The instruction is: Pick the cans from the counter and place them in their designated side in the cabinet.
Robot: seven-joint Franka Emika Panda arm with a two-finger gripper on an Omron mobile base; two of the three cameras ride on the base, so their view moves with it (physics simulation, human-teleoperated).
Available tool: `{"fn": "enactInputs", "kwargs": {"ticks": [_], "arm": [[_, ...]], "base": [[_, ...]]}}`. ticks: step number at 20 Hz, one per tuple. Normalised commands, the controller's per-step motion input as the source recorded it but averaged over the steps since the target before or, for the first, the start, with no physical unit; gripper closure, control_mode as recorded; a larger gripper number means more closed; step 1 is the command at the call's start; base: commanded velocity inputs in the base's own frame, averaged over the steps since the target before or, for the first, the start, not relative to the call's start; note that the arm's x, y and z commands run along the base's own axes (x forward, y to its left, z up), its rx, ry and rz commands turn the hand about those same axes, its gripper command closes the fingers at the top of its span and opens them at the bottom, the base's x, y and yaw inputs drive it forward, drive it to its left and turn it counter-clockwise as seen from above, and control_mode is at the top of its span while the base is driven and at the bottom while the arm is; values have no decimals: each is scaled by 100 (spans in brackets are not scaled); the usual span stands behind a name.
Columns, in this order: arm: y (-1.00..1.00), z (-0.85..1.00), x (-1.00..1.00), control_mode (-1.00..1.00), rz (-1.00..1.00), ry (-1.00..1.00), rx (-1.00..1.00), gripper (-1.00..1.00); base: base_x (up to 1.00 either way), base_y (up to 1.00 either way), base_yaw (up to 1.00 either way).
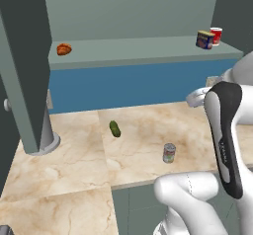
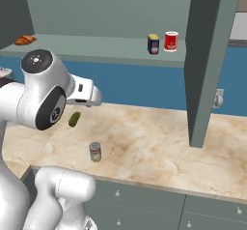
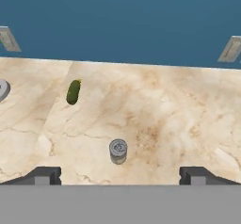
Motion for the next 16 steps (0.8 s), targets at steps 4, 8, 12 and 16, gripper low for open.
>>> {"fn": "enactInputs", "kwargs": {"ticks": [4,8,12,16], "arm": [[8,-24,-36,-100,-5,0,0,-100],[9,-15,-24,-100,-3,0,1,-100],[14,-19,-17,-100,-2,0,0,-100],[18,-13,-2,-100,-1,0,0,-100]], "base": [[0,0,0],[0,0,0],[0,0,0],[0,0,0]]}}
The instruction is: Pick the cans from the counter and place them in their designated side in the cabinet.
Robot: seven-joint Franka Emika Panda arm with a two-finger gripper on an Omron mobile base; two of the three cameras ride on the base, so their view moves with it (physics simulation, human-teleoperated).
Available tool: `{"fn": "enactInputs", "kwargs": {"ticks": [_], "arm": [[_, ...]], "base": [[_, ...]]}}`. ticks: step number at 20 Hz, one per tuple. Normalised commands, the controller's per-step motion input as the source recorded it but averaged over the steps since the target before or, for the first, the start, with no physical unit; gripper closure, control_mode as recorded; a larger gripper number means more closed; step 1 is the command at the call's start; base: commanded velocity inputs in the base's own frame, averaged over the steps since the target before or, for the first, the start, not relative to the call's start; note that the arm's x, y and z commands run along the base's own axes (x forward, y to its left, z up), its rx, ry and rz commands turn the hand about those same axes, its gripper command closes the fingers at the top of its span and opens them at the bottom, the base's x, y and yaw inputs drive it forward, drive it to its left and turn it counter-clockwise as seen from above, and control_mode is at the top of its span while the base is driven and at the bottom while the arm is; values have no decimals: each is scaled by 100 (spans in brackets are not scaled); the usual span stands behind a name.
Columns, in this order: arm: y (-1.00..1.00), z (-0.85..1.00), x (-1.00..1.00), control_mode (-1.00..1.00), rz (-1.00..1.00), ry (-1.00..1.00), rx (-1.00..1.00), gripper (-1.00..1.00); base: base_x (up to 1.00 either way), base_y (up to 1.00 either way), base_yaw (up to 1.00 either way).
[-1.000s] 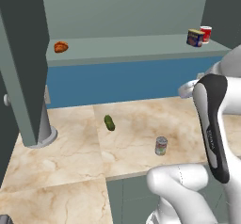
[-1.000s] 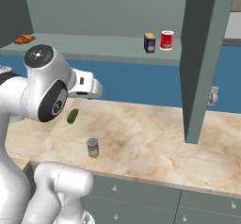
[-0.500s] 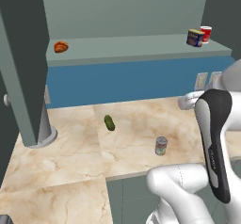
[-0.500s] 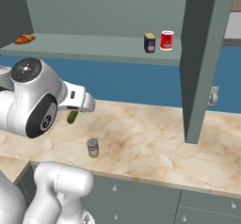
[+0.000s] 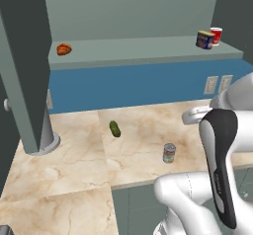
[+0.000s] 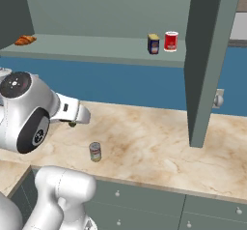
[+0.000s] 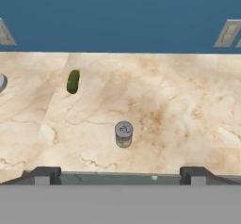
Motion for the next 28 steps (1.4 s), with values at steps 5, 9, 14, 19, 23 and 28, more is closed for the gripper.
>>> {"fn": "enactInputs", "kwargs": {"ticks": [5,9,14,19,23,28], "arm": [[3,-16,-15,-100,-2,1,0,-100],[0,-20,-14,-100,-2,3,0,-100],[0,-22,-6,-100,-1,3,0,-100],[6,-17,0,-100,0,0,0,-100],[3,-17,1,-100,0,0,0,-100],[0,-17,5,-100,0,0,0,-100]], "base": [[0,0,0],[0,0,0],[0,0,0],[0,0,0],[0,0,0],[0,0,0]]}}
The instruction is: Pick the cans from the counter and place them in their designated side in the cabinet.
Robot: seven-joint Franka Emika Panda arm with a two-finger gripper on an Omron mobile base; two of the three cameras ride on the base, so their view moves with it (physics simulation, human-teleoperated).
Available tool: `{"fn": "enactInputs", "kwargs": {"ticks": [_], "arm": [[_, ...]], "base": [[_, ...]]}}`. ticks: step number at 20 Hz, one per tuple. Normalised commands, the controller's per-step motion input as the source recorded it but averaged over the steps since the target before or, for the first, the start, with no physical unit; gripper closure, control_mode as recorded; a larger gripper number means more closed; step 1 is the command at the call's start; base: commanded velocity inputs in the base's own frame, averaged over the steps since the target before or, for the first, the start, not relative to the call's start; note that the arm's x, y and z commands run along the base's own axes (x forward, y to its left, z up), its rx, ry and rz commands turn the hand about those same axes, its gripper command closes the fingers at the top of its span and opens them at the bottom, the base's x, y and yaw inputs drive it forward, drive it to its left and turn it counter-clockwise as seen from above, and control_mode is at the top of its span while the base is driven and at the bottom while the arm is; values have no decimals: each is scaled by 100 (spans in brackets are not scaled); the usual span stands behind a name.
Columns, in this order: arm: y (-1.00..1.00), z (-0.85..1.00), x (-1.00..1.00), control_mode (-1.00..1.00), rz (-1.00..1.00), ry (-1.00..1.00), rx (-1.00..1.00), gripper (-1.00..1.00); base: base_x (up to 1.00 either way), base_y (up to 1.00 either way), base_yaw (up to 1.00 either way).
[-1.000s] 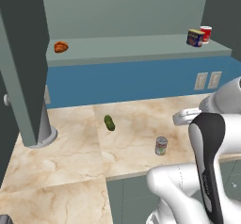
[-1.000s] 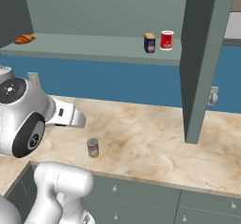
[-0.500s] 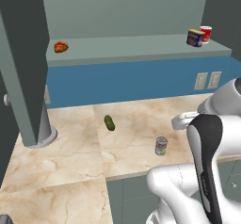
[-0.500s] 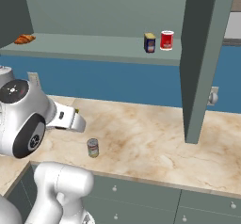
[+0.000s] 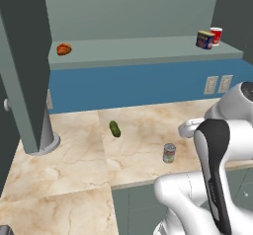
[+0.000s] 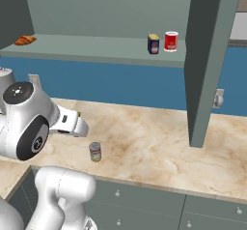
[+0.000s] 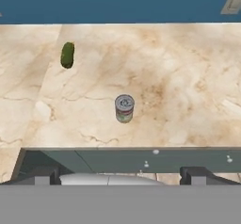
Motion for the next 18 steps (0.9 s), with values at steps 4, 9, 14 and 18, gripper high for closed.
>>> {"fn": "enactInputs", "kwargs": {"ticks": [4,9,14,18], "arm": [[0,-22,8,-100,0,-2,0,-100],[0,-21,12,-100,0,-8,0,-100],[0,-25,7,-100,0,-8,0,-100],[0,-33,7,-100,0,-6,0,-100]], "base": [[0,0,0],[0,0,0],[0,0,0],[0,0,0]]}}
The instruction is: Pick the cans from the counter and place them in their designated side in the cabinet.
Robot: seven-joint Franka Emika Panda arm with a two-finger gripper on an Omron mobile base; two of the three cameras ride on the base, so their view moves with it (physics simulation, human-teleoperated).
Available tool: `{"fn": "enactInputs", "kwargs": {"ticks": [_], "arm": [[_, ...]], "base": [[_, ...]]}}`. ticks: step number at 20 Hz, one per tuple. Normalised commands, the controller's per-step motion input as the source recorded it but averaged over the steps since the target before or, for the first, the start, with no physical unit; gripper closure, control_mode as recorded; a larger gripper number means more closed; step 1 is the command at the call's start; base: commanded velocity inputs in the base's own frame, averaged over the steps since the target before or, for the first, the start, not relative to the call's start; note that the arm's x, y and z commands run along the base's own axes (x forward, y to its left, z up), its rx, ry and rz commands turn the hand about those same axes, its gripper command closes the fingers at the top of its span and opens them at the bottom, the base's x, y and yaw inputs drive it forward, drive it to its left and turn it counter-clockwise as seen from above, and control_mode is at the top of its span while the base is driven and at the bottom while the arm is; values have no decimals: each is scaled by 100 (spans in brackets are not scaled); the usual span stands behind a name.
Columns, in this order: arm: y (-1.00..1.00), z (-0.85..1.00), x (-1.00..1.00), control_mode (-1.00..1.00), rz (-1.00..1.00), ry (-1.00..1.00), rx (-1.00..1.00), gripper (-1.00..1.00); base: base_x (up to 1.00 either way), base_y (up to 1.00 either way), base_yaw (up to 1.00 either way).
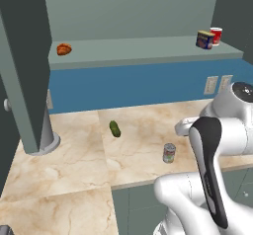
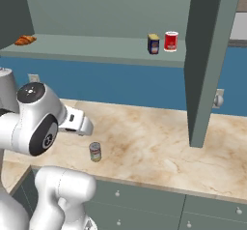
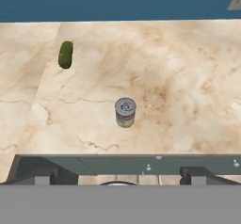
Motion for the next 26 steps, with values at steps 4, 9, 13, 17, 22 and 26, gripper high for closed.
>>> {"fn": "enactInputs", "kwargs": {"ticks": [4,9,13,17,22,26], "arm": [[0,-34,12,-100,0,-6,0,-100],[0,-36,14,-100,0,-5,0,-100],[0,-43,13,-100,0,-4,0,-100],[1,-40,11,-100,0,-6,0,-100],[4,-39,8,-100,0,-8,0,-100],[7,-35,2,-100,0,-14,0,-100]], "base": [[0,0,0],[0,0,0],[0,0,0],[0,0,0],[0,0,0],[0,0,0]]}}
